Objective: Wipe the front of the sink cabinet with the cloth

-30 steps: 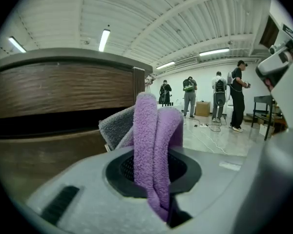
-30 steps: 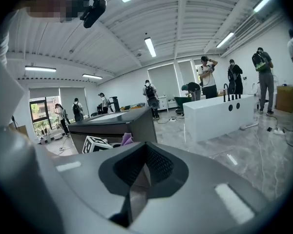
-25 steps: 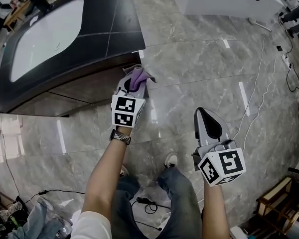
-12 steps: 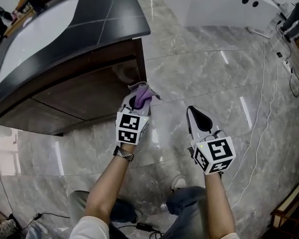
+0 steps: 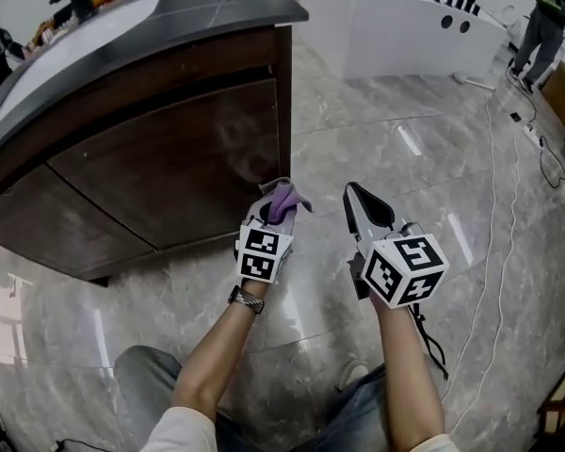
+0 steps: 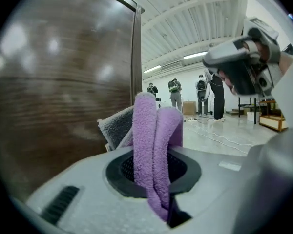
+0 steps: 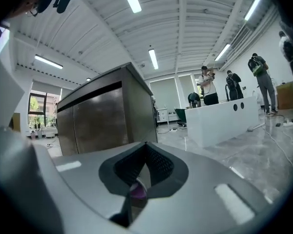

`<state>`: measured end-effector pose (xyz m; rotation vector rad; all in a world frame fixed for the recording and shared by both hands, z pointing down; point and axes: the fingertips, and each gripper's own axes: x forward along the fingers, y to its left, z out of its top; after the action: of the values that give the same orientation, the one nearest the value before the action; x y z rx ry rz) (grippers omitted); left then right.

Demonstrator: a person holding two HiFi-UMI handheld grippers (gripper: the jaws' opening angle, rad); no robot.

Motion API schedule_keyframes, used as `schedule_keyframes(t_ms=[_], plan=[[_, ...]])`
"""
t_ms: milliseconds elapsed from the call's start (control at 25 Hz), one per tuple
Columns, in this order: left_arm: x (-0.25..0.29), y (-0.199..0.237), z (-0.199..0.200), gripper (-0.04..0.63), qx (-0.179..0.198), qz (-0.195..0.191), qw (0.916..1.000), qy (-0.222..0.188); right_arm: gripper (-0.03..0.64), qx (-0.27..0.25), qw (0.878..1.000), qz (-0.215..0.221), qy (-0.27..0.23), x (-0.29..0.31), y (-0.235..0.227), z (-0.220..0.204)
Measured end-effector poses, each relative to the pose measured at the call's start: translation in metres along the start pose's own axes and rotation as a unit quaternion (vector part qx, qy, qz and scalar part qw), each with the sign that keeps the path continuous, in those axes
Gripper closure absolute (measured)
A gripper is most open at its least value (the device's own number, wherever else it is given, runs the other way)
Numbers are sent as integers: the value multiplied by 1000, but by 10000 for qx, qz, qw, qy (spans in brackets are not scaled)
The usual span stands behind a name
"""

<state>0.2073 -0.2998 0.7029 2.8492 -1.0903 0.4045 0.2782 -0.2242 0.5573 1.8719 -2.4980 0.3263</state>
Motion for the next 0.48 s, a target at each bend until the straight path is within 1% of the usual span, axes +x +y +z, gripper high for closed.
schedule_keyframes(t_ms=[200, 320, 480], plan=[[15, -1, -50, 545, 163, -69, 9995, 261, 611, 213, 9992, 116, -326, 0, 27, 23], [27, -3, -88, 545, 124, -116, 9988, 456, 611, 63, 9989, 247, -396, -3, 43, 32], [35, -1, -135, 545, -41, -209, 9960, 873, 611, -88, 9983, 209, -540, -1, 44, 39]])
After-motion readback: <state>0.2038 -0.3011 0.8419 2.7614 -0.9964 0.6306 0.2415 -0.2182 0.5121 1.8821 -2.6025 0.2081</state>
